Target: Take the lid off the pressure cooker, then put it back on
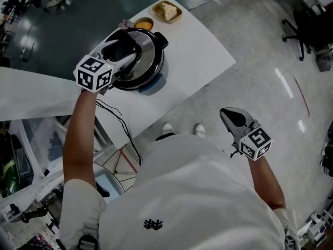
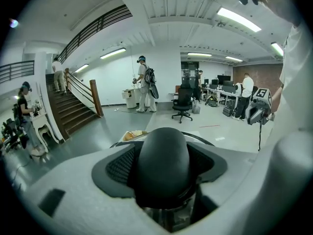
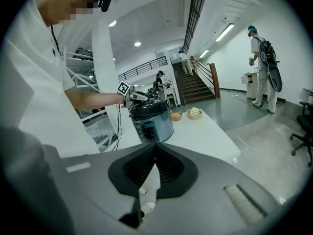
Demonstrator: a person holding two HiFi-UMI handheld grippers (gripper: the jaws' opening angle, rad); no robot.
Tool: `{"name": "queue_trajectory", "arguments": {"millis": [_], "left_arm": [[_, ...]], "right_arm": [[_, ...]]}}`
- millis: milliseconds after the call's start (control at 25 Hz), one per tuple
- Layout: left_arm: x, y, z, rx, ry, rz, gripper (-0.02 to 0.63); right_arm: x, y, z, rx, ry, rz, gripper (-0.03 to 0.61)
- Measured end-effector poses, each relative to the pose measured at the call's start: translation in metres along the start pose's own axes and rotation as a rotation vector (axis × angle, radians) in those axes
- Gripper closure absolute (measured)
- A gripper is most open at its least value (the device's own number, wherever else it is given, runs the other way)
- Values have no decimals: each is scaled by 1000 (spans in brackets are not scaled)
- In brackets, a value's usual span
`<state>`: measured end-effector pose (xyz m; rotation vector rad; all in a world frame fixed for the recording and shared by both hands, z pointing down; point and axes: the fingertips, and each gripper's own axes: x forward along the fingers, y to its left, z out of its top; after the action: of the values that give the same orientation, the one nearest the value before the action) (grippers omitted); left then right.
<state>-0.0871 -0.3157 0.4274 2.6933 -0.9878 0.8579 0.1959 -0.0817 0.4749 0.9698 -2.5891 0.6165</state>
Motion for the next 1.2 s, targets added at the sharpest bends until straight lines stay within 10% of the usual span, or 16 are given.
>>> {"name": "queue_trajectory", "arguments": {"millis": [640, 960, 1200], "left_arm": [[-74, -19, 3, -153, -137, 265, 290], [-116, -96, -27, -263, -159, 422, 431], [-109, -201, -62, -362, -133, 384, 546]], "right_arm": [[-8, -9, -3, -68, 43, 178, 565], [-2, -4, -15, -115, 77, 325, 565], [9, 18, -18, -167, 94, 428, 565]]}}
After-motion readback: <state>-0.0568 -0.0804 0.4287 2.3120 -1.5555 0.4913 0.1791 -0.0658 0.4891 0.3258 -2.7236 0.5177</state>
